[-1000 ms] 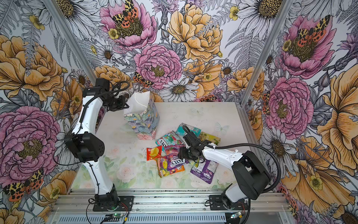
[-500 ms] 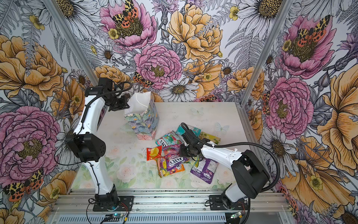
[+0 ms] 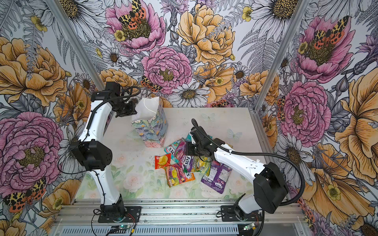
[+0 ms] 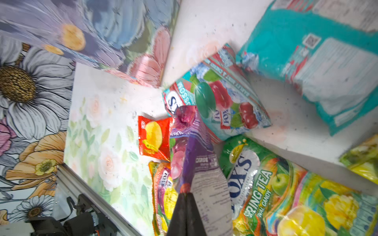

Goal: Place the snacks into the paper bag
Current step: Pick up the snack.

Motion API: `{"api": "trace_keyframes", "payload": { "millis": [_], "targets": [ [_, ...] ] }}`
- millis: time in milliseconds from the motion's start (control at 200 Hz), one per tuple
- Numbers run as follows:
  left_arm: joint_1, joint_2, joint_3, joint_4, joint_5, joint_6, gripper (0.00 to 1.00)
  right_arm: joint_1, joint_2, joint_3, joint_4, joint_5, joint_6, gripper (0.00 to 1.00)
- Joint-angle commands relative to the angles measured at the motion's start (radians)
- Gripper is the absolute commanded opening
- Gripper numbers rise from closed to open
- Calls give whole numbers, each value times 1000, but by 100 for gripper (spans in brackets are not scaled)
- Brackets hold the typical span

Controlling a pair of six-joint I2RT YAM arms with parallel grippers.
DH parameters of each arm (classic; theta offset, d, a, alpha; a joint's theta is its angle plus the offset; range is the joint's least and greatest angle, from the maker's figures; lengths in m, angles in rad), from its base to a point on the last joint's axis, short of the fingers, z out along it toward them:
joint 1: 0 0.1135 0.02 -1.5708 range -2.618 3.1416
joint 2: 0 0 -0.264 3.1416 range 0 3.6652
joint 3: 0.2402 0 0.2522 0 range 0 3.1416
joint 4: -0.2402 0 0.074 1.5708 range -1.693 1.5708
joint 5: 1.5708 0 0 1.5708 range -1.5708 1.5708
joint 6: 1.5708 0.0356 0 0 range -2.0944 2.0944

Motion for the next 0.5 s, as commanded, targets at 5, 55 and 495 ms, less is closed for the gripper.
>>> {"api": "trace_keyframes", "payload": {
  "millis": [5, 55, 495],
  "targets": [
    [-14, -40, 29, -9, -28, 13, 0, 4, -43, 112, -18, 42, -11, 0],
    [-15, -40, 32, -10, -30, 11, 0, 4, -37, 149, -22, 55, -18, 0],
    [-38, -38, 43, -9, -32, 6, 0, -21, 126, 589, -55, 194, -169, 0]
  ]
}}
